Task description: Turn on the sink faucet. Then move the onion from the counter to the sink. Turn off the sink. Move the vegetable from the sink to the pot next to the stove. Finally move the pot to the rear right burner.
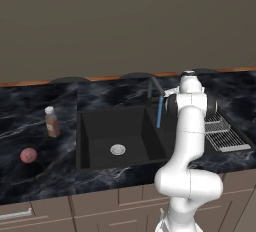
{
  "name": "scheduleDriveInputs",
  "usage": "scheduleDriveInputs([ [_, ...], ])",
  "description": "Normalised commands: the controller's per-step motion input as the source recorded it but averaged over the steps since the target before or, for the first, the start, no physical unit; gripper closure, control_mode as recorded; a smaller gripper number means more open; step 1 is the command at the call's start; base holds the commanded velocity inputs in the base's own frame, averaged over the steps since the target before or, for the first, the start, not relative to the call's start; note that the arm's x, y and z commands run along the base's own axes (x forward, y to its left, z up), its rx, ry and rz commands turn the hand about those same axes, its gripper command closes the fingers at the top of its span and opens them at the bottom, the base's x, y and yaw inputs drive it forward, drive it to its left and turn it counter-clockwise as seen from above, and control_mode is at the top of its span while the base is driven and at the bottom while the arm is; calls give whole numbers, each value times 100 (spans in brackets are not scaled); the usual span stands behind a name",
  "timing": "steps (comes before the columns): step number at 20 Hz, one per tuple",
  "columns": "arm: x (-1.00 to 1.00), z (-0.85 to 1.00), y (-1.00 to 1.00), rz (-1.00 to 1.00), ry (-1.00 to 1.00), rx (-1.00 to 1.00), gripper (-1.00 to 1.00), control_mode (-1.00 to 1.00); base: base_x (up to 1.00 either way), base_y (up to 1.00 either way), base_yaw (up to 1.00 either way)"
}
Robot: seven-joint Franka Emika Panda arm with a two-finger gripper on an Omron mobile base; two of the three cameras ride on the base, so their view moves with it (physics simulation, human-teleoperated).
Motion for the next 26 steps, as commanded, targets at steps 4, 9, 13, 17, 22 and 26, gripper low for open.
scheduleDriveInputs([
  [4, 0, -25, -29, 0, 0, 6, 100, -100, 0, 0, 0],
  [9, -5, 9, -5, -3, 1, 5, -100, -100, 0, 0, 0],
  [13, -31, 44, -5, -5, 0, 5, -100, -100, 0, 0, 0],
  [17, -47, 48, -15, -4, 0, 5, -100, -100, 0, 0, 0],
  [22, -52, 53, -12, -5, 0, 1, -100, -100, 0, 0, 0],
  [26, -70, 52, 0, -1, -3, 0, -100, -100, 0, 0, 0],
])
